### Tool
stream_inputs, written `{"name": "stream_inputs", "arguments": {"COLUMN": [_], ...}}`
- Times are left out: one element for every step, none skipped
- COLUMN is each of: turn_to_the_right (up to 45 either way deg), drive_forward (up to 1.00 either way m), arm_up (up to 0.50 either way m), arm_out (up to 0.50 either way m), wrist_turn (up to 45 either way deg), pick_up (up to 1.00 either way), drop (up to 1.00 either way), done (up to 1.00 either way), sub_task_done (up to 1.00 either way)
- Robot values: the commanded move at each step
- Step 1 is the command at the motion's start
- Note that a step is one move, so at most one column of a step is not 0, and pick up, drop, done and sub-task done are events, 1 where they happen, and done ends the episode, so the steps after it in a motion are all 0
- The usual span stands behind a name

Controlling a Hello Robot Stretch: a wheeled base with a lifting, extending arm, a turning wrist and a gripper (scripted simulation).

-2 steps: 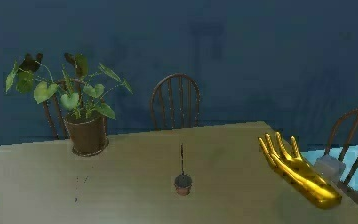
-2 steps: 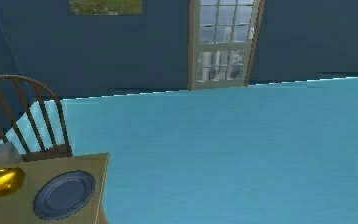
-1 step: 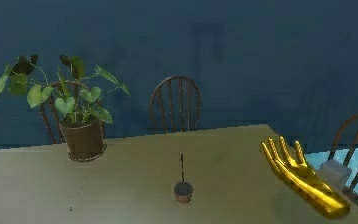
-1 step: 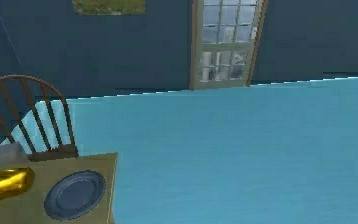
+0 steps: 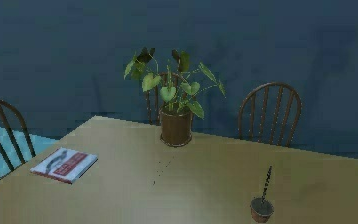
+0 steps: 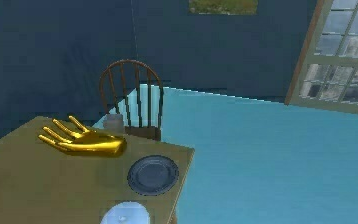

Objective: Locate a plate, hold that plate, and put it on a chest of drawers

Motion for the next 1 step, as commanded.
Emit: {"name": "stream_inputs", "arguments": {"turn_to_the_right": [0.0], "drive_forward": [0.0], "arm_up": [0.5], "arm_out": [0.0], "wrist_turn": [0.0], "pick_up": [0.0], "drop": [0.0], "done": [0.0], "sub_task_done": [0.0]}}
